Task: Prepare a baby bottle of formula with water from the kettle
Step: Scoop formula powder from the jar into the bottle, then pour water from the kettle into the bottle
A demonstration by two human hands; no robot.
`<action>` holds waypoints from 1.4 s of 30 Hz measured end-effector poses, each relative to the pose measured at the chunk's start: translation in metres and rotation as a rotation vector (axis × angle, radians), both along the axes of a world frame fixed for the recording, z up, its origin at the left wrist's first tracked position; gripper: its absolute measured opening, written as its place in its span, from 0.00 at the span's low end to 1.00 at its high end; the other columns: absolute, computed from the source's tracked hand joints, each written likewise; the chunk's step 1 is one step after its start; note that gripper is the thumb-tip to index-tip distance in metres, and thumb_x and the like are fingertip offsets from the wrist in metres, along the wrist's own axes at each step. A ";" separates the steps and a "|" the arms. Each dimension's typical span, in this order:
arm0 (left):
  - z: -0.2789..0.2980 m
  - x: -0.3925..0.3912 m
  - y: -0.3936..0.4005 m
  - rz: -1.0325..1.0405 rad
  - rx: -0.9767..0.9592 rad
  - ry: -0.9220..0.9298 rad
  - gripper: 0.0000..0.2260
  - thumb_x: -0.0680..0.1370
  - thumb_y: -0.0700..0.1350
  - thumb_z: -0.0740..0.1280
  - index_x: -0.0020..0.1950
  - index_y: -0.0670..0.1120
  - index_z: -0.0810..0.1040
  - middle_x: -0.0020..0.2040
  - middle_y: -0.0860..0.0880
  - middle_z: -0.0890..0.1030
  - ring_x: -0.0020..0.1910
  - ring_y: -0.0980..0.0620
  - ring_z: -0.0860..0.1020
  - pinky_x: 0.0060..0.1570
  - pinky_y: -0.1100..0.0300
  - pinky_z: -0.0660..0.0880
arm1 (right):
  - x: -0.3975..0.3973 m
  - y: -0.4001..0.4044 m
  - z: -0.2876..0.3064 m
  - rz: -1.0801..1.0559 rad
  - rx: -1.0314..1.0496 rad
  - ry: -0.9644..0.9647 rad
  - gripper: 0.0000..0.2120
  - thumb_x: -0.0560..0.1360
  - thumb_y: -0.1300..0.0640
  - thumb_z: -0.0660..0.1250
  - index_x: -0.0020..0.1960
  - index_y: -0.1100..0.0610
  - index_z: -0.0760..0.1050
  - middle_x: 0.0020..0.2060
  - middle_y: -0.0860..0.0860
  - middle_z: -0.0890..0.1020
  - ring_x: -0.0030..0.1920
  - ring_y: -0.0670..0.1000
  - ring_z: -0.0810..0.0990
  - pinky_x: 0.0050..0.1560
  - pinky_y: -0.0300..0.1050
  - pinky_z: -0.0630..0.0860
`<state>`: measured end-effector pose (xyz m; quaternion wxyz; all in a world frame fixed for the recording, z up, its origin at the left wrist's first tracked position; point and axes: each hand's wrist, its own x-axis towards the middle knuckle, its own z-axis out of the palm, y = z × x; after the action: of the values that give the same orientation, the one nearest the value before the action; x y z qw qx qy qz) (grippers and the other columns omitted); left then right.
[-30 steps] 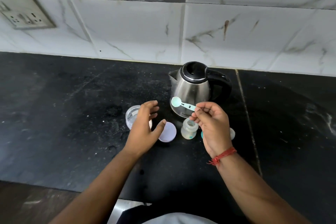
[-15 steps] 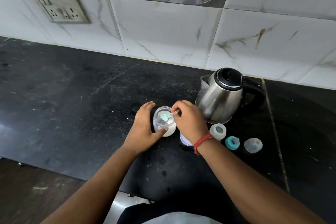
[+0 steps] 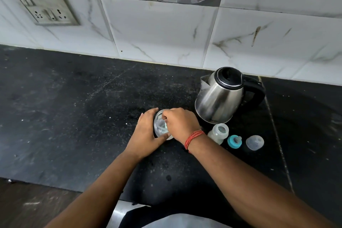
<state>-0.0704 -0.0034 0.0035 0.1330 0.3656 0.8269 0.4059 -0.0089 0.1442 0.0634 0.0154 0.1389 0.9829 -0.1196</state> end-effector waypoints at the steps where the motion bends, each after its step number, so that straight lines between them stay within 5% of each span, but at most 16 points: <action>1: 0.000 0.000 0.000 -0.002 0.002 -0.003 0.39 0.72 0.58 0.75 0.77 0.50 0.61 0.64 0.72 0.66 0.71 0.59 0.68 0.74 0.38 0.66 | 0.000 0.000 0.000 0.001 -0.001 0.006 0.09 0.76 0.58 0.68 0.56 0.51 0.79 0.50 0.50 0.84 0.49 0.56 0.83 0.41 0.47 0.75; 11: 0.011 0.004 0.012 -0.019 0.106 0.100 0.38 0.74 0.54 0.75 0.78 0.46 0.61 0.71 0.55 0.67 0.73 0.49 0.69 0.73 0.35 0.65 | 0.020 0.017 0.001 -0.107 -0.144 0.264 0.09 0.78 0.55 0.66 0.57 0.49 0.79 0.55 0.46 0.82 0.51 0.54 0.83 0.47 0.51 0.79; 17: 0.031 0.020 0.038 -0.079 0.173 0.223 0.33 0.76 0.55 0.70 0.75 0.40 0.66 0.75 0.47 0.70 0.76 0.51 0.67 0.78 0.37 0.58 | 0.054 0.046 0.009 -0.221 -0.205 0.484 0.10 0.77 0.58 0.69 0.58 0.52 0.80 0.54 0.46 0.83 0.52 0.51 0.82 0.48 0.48 0.79; 21: 0.035 0.035 0.061 -0.126 0.197 0.195 0.31 0.76 0.53 0.72 0.75 0.42 0.67 0.75 0.49 0.70 0.76 0.52 0.68 0.76 0.39 0.63 | 0.079 0.068 0.013 -0.316 -0.215 0.569 0.08 0.76 0.58 0.70 0.55 0.52 0.80 0.52 0.45 0.82 0.48 0.48 0.81 0.42 0.43 0.76; 24: 0.032 0.045 0.076 -0.146 0.204 0.133 0.32 0.77 0.53 0.72 0.76 0.43 0.66 0.75 0.51 0.69 0.76 0.55 0.66 0.76 0.50 0.66 | 0.097 0.087 0.012 -0.381 -0.243 0.606 0.07 0.76 0.58 0.69 0.54 0.52 0.79 0.51 0.44 0.81 0.46 0.48 0.81 0.42 0.48 0.79; 29: 0.025 0.060 0.097 -0.203 0.145 0.065 0.32 0.77 0.58 0.69 0.76 0.46 0.66 0.75 0.52 0.69 0.75 0.58 0.66 0.74 0.63 0.63 | 0.123 0.119 0.007 -0.489 -0.279 0.650 0.08 0.75 0.59 0.70 0.54 0.53 0.80 0.51 0.44 0.81 0.34 0.40 0.71 0.42 0.46 0.78; 33: 0.016 0.069 0.112 -0.233 0.095 0.024 0.32 0.76 0.59 0.70 0.76 0.48 0.66 0.73 0.56 0.69 0.73 0.64 0.66 0.71 0.71 0.59 | 0.138 0.139 0.005 -0.542 -0.307 0.643 0.09 0.75 0.60 0.71 0.54 0.53 0.80 0.50 0.44 0.80 0.32 0.42 0.74 0.40 0.45 0.78; 42: -0.001 0.077 0.133 -0.289 -0.019 -0.052 0.30 0.76 0.54 0.74 0.75 0.51 0.67 0.69 0.58 0.70 0.69 0.61 0.71 0.70 0.61 0.68 | 0.145 0.178 -0.005 -0.722 -0.451 0.692 0.11 0.75 0.61 0.72 0.55 0.52 0.76 0.52 0.45 0.77 0.37 0.45 0.78 0.43 0.40 0.78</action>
<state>0.0066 0.1298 0.0027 0.2148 0.4689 0.7659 0.3839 0.1360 0.3219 0.0584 -0.3213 0.4132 0.7706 -0.3635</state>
